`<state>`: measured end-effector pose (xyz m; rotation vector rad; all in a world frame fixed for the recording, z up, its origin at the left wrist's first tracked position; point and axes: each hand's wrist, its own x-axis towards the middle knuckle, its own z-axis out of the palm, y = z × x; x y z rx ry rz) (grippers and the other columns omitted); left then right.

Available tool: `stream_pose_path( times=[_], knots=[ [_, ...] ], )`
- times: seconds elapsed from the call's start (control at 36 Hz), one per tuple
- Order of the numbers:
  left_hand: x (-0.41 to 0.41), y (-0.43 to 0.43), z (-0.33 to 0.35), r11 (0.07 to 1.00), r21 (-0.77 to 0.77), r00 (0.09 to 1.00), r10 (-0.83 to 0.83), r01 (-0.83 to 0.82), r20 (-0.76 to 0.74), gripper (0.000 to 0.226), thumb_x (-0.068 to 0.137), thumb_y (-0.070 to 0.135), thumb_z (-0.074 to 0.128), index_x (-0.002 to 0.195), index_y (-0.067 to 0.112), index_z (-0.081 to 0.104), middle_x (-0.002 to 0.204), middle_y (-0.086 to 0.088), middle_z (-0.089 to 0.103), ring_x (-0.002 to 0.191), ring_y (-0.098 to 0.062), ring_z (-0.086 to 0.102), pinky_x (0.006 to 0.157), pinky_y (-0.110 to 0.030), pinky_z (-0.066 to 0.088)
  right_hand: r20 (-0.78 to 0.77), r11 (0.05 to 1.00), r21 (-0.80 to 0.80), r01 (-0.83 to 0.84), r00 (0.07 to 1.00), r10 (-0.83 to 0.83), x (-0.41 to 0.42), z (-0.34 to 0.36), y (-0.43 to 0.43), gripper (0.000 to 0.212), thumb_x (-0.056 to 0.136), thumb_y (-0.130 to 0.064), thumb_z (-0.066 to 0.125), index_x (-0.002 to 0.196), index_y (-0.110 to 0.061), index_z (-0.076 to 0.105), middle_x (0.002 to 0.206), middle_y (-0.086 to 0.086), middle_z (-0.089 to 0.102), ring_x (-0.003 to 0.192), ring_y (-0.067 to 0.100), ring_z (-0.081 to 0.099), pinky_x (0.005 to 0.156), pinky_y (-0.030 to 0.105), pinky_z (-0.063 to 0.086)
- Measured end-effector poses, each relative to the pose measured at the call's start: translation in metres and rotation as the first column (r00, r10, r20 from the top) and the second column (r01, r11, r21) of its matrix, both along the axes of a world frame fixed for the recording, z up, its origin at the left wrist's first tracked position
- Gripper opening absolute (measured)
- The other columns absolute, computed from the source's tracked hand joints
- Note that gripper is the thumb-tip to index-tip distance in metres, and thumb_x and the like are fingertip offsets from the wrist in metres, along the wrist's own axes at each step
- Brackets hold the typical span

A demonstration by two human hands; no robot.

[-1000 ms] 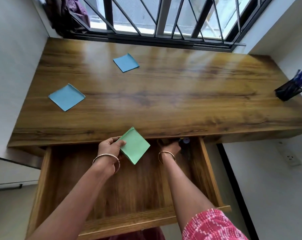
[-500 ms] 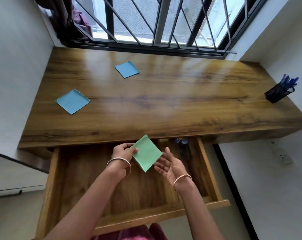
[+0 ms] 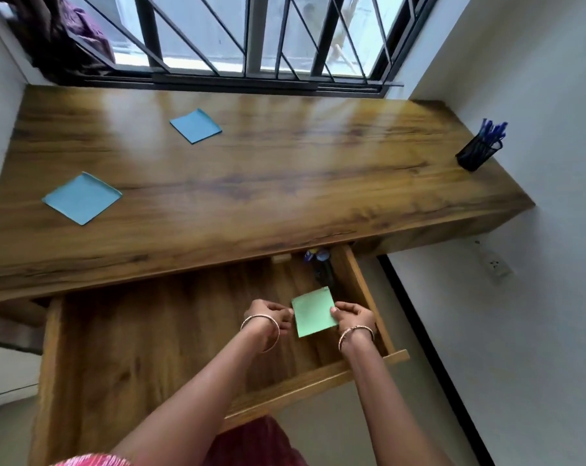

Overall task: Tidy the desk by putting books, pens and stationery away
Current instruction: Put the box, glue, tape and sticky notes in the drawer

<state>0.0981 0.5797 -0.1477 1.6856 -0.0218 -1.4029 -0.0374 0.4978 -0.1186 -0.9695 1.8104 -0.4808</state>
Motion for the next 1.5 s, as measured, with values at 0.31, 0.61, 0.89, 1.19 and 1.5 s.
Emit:
stream_pose_path(
  times=[0.31, 0.61, 0.89, 1.19, 1.5],
  knots=[
    [-0.016, -0.034, -0.028, 0.987, 0.093, 0.990, -0.126, 0.131, -0.060, 0.032, 0.088, -0.005, 0.046, 0.061, 0.011, 0.048, 0.050, -0.003, 0.039, 0.038, -0.013, 0.036, 0.036, -0.012, 0.029, -0.108, 0.995, -0.091, 0.039, 0.993, -0.049, 0.013, -0.012, -0.006, 0.035, 0.091, -0.005, 0.062, 0.125, -0.012, 0.062, 0.121, 0.015, 0.063, 0.107, 0.029, 0.063, 0.083, 0.028, 0.051],
    [-0.031, -0.055, -0.027, 0.988, 0.026, 0.984, -0.148, 0.152, -0.096, 0.026, 0.095, -0.001, 0.044, 0.075, 0.014, 0.051, 0.067, -0.003, 0.052, 0.055, -0.012, 0.047, 0.047, -0.021, 0.038, -0.334, 0.830, 0.159, -0.535, 0.762, 0.555, 0.001, -0.017, 0.001, 0.051, 0.091, -0.015, 0.058, 0.140, -0.008, 0.048, 0.141, 0.013, 0.051, 0.130, 0.030, 0.047, 0.106, 0.027, 0.035],
    [0.018, -0.008, 0.010, 0.998, -0.055, 0.996, -0.015, 0.020, 0.085, 0.011, 0.091, 0.003, 0.055, 0.088, 0.009, 0.064, 0.070, -0.007, 0.059, 0.051, -0.014, 0.051, 0.039, -0.016, 0.040, -0.243, 0.887, -0.137, -0.441, 0.883, 0.401, 0.024, 0.011, 0.016, 0.028, 0.086, -0.013, 0.066, 0.114, -0.016, 0.070, 0.111, 0.004, 0.070, 0.092, 0.016, 0.065, 0.086, 0.029, 0.053],
    [0.110, 0.088, 0.097, 0.944, -0.244, 0.934, 0.279, -0.223, 0.224, 0.011, 0.092, 0.011, 0.059, 0.087, 0.015, 0.068, 0.080, -0.008, 0.070, 0.066, -0.018, 0.064, 0.062, -0.029, 0.052, 0.143, 0.753, -0.269, -0.600, 0.749, 0.647, 0.119, 0.050, 0.052, 0.013, 0.082, -0.009, 0.071, 0.081, -0.021, 0.074, 0.077, 0.002, 0.075, 0.070, 0.014, 0.071, 0.067, 0.029, 0.058],
    [0.250, 0.134, 0.105, 0.845, -0.166, 0.720, 0.523, -0.509, 0.456, 0.009, 0.081, 0.011, 0.064, 0.089, 0.011, 0.068, 0.073, -0.008, 0.066, 0.066, -0.028, 0.065, 0.063, -0.037, 0.054, 0.299, 0.717, -0.314, -0.623, 0.652, 0.697, 0.225, 0.090, 0.034, 0.017, 0.087, 0.005, 0.057, 0.094, -0.002, 0.070, 0.070, 0.006, 0.065, 0.055, 0.012, 0.060, 0.053, 0.020, 0.048]
  ],
)
